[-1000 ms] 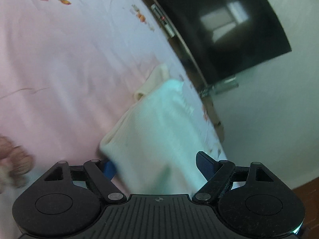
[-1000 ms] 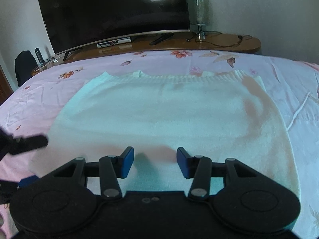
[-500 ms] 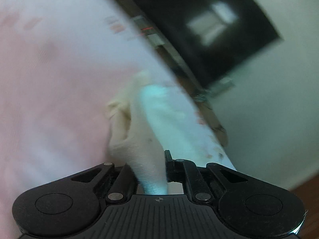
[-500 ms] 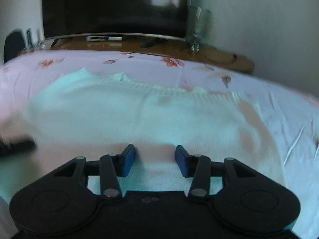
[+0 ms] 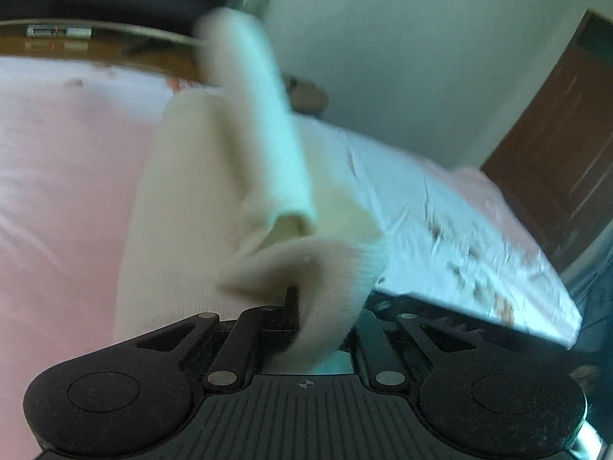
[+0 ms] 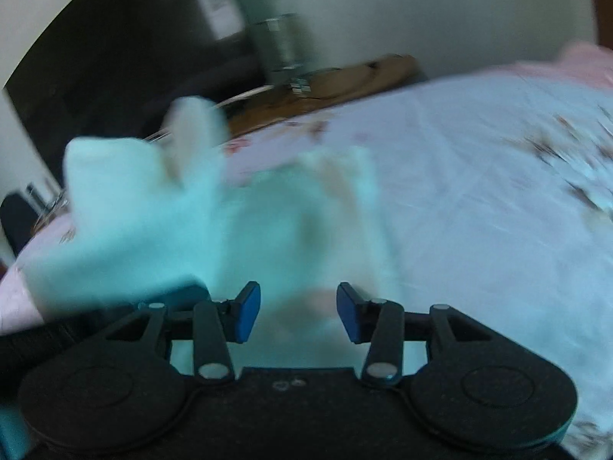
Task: Fold small clothes
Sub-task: 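Lift the side edge with the left tool, fold it inward, open, then close the right tool on the opposite side edge of the sweater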
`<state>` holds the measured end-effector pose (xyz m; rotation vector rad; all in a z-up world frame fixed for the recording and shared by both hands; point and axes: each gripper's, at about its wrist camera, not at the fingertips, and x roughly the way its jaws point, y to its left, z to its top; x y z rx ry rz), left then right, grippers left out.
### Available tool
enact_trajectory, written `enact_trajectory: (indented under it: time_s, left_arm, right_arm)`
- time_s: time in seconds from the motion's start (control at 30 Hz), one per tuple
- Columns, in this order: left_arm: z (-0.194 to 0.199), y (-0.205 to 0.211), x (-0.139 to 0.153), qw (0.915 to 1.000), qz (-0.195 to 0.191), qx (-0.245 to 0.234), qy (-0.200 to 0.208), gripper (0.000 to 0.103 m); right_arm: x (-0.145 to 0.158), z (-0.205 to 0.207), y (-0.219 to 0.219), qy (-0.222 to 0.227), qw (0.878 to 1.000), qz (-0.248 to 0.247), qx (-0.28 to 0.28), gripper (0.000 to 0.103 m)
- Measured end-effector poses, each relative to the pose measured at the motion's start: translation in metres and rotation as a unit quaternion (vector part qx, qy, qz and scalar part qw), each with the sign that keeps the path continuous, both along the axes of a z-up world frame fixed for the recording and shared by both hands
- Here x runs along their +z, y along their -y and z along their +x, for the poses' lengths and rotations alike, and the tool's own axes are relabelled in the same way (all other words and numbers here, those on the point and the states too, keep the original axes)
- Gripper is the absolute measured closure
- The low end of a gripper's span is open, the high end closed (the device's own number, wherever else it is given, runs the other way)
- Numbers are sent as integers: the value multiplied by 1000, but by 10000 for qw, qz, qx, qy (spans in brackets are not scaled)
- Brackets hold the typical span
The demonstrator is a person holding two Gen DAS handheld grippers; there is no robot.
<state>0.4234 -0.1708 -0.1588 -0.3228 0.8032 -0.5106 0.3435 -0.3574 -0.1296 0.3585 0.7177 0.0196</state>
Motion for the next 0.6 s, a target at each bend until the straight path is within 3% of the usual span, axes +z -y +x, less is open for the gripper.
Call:
enact_trajectory:
  time_s: [0.1,0.17,0.2,0.23,0.33,0.4,0.5,0.6]
  left_arm:
    - [-9,10,14,9997,202,-44,131,94]
    - [-25,7,25,9995,140,-227,172,68]
    - [-31,5,26,9995,9,-284,146,43]
    - [-36,2,32,9994,-79,-271,196,36]
    - [-50,-2,44,9993,-73,-267,260,35]
    - [-54,-26,48,9995,-186,-70,250,35]
    - [-48,-53,42,9989,98,377,259,35]
    - [-35,-72,28,9966,259,756,190,35]
  right_arm:
    - [1,-16,20,-27,9995,254,-159,55]
    - [5,-21,28,15,9984,533,-178,55]
    - [7,-23,30,41,9978,646,-175,55]
    - [10,-24,32,61,9971,742,-178,55]
    - [18,-25,39,83,9933,1127,-247,46]
    - [20,-25,41,29,9908,1330,-259,41]
    - [18,-22,38,-100,9866,1626,-121,40]
    - [11,-16,24,-352,9884,1480,33,42]
